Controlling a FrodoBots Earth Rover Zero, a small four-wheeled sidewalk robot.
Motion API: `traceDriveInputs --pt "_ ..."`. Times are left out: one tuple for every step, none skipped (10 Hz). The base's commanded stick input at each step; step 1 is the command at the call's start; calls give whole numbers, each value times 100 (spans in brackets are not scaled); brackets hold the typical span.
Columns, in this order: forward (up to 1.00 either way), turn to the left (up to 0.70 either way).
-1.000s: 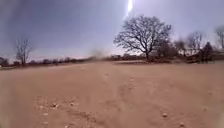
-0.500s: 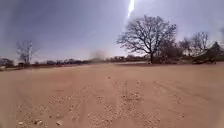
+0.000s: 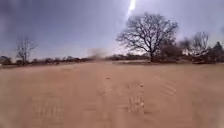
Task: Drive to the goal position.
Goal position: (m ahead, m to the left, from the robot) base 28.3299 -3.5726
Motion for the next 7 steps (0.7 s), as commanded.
traceDriveInputs --pt "100 0" --pt "100 0" --pt "100 0" --pt "100 0" --pt "100 0" --pt "100 0" --pt "100 0"
